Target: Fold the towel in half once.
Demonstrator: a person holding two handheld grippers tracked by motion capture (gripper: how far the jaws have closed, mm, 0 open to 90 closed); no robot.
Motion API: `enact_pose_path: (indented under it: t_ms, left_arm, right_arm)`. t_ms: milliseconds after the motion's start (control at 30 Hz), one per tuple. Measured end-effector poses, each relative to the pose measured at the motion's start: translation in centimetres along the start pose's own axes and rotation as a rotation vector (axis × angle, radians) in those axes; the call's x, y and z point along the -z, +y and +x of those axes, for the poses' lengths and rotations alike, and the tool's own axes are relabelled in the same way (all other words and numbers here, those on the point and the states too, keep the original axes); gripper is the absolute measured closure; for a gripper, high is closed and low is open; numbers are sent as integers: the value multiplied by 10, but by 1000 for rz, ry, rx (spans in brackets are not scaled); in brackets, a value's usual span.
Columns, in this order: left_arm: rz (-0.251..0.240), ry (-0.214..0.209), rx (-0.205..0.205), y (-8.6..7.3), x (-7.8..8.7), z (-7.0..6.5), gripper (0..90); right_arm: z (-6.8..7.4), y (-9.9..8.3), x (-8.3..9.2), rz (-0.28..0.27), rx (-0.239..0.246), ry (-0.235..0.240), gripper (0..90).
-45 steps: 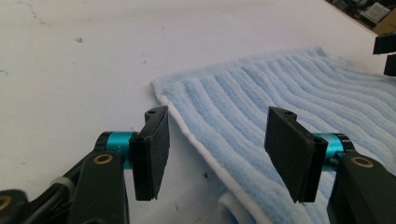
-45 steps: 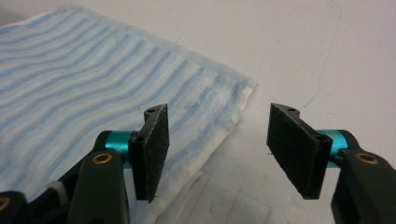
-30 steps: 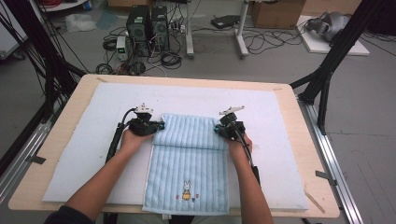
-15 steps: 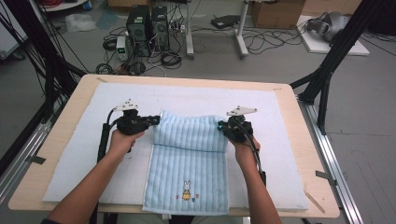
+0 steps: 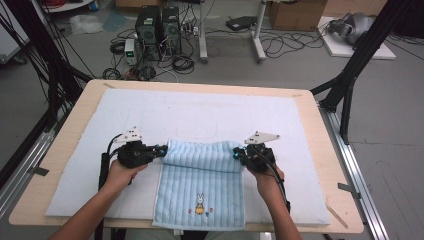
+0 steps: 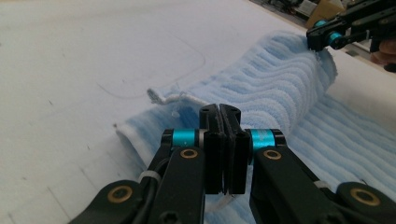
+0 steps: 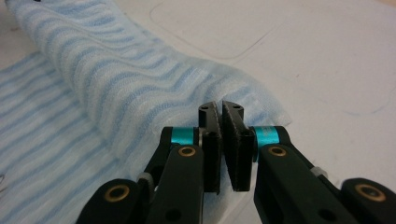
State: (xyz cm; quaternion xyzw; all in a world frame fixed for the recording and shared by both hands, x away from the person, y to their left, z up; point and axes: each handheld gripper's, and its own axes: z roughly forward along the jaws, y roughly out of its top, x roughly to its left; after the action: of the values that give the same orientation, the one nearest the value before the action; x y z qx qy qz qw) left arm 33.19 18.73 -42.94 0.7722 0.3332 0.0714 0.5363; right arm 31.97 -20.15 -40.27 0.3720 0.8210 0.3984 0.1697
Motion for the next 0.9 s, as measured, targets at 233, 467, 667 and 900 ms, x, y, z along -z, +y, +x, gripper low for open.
enact_pose_path:
  t_ms: [233,467,667,900]
  left_arm:
    - [67,-36,-8,-16,-3,-11,877]
    - [94,-24,20,-21,-3,-14,722]
    - [7,52,105,-4,3,11,559]
    - [77,74,109,5,-22,24,646]
  right_arm:
    - [8,-18,8,51,-6,20,861]
    - [15,-31,8,123,-10,13,771]
    - [-6,-23,14,-8,-108,-57,660]
    - [-31,-20,-18,29,-192,-51,652]
